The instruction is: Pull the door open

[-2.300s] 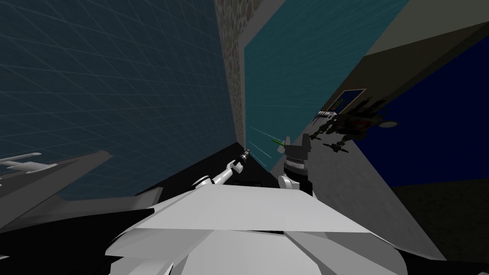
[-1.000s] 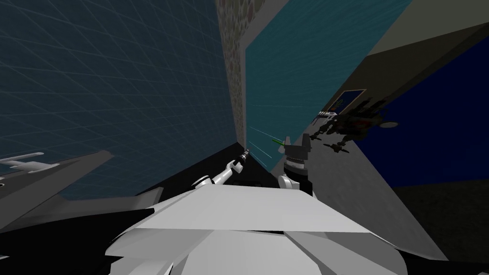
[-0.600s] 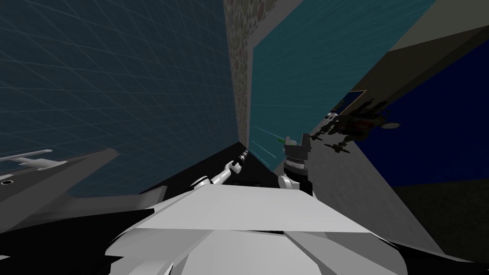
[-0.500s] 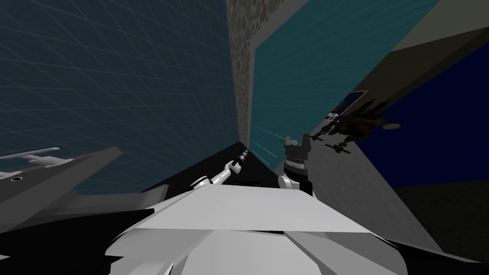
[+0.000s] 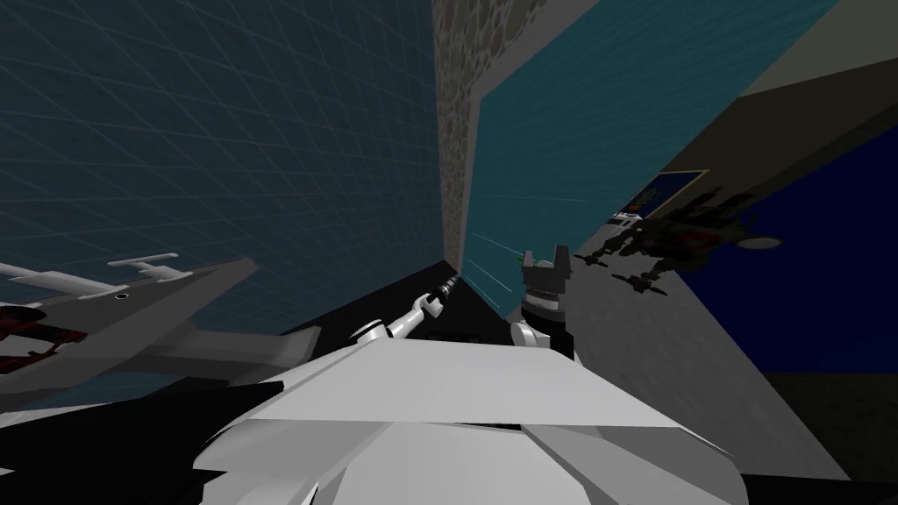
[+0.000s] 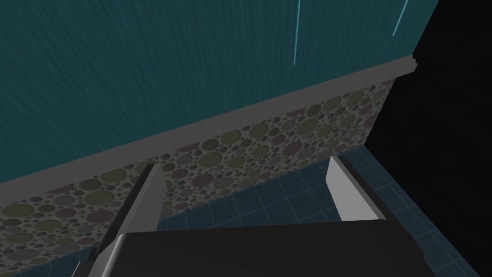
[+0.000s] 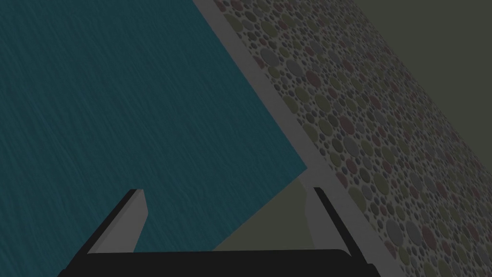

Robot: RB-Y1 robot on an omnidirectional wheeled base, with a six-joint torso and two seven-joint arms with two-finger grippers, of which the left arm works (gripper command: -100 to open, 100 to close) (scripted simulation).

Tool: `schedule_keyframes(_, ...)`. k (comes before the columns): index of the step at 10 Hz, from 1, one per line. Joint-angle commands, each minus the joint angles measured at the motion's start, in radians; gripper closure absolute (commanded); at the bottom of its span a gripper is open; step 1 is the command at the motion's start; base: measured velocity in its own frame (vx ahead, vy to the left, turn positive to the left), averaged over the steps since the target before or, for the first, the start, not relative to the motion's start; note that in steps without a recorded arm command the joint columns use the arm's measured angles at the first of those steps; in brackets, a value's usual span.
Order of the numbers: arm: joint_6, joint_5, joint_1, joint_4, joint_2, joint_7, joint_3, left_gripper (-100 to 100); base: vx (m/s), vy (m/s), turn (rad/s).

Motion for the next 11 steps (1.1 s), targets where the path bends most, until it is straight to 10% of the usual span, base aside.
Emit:
schedule_keyframes(1, 0.008, 0.002, -0.006, -0.012, -0.004, 0.004, -0.011, -100, 0.066, -0.178, 0.076)
schedule_keyframes(11, 0.026, 0.019, -0.04, -0.065, -0.032, 0.021, -0.06, -100, 0.027, -0.174, 0.049)
